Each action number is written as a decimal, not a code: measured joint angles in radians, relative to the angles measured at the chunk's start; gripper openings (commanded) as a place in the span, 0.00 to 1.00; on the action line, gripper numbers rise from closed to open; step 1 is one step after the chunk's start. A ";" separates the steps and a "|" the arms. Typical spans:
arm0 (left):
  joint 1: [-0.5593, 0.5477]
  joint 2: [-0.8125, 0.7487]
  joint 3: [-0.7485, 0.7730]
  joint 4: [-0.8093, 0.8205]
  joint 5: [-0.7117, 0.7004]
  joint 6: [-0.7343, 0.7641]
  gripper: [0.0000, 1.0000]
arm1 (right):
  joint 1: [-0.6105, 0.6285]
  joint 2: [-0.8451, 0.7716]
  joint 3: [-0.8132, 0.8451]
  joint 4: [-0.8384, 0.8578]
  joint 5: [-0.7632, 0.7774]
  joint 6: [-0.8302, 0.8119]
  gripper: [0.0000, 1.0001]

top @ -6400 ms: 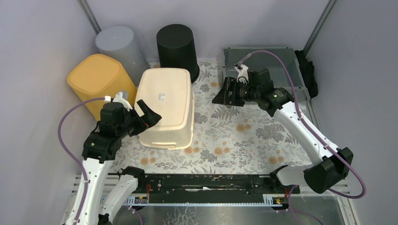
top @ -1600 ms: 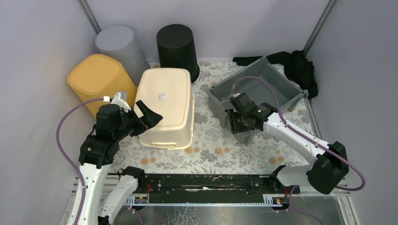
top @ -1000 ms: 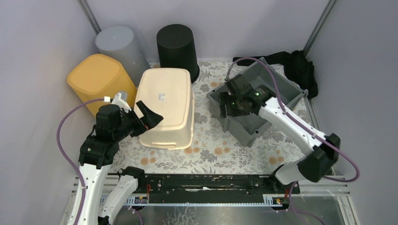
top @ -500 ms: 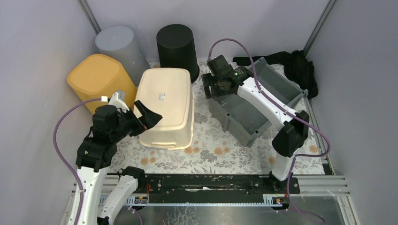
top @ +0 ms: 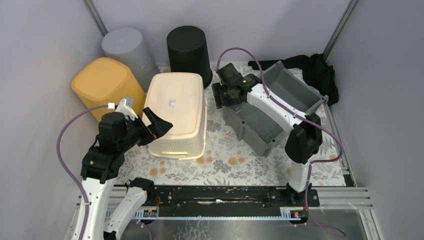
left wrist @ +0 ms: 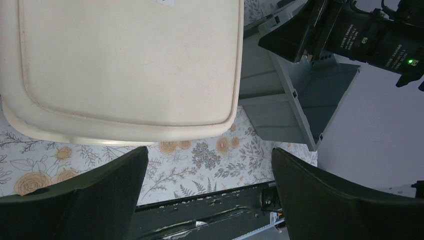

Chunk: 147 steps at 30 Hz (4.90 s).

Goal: Turn the large container upside down
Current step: Adjust the container at the center of the board, then turn the container upside down at the center of the board.

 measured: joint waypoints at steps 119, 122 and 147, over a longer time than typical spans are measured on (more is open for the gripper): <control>0.000 -0.013 -0.043 -0.029 0.022 0.030 1.00 | -0.037 -0.249 -0.427 -0.183 0.122 0.321 0.29; 0.000 -0.013 -0.043 -0.028 0.022 0.030 1.00 | -0.037 -0.264 -0.430 -0.184 0.123 0.318 0.37; 0.000 -0.008 -0.042 -0.028 0.022 0.030 1.00 | -0.028 -0.186 -0.378 -0.259 0.131 0.283 0.00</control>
